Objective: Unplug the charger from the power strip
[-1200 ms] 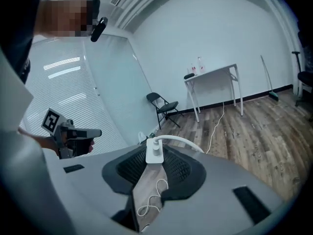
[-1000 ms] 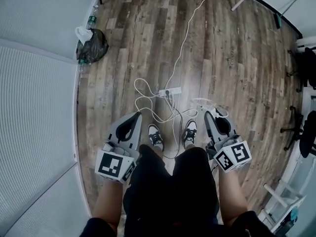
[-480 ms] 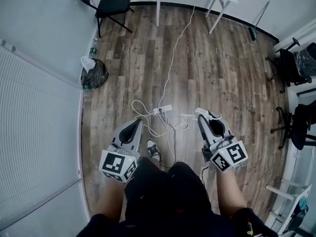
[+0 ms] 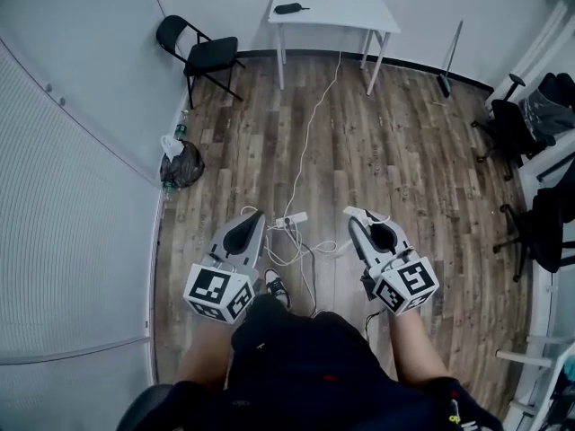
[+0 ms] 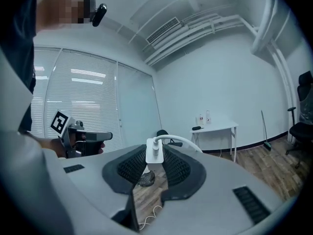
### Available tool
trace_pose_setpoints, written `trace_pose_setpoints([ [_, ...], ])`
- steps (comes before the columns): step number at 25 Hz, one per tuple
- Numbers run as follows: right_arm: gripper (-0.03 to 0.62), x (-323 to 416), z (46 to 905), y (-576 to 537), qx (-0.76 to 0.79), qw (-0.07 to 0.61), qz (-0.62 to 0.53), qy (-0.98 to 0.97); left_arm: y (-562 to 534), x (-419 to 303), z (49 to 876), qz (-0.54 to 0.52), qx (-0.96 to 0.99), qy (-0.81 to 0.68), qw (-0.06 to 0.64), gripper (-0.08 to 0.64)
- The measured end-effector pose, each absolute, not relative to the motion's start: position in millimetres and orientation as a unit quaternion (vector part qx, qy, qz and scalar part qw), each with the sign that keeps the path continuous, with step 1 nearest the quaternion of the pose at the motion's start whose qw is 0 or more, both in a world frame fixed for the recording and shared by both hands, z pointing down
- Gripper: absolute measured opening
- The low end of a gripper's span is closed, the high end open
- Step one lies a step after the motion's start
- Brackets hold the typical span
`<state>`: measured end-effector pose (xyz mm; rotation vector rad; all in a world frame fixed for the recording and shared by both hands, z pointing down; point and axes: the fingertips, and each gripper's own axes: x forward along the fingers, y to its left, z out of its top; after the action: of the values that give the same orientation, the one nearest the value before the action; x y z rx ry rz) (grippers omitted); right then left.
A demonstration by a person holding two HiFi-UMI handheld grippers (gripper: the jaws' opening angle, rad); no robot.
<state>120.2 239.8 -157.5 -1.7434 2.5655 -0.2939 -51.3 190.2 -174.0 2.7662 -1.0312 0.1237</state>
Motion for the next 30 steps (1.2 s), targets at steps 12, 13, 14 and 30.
trace_pose_setpoints([
  [12,0.109,152,-204,323,-0.591,0.007,-0.051,0.805,262,-47,-214,0.047,0.935,-0.344,0.072,0.018],
  [13,0.109,150,-208,324,-0.592,0.007,-0.044,0.805,261,-48,-217,0.044,0.936,-0.342,0.073,0.018],
  [14,0.109,148,-211,324,-0.593,0.009,-0.039,0.804,259,-50,-219,0.042,0.936,-0.341,0.072,0.018],
  [30,0.109,93,-230,296,-0.594,-0.001,-0.005,0.805,236,-102,-220,0.038,0.939,-0.339,0.051,0.018],
])
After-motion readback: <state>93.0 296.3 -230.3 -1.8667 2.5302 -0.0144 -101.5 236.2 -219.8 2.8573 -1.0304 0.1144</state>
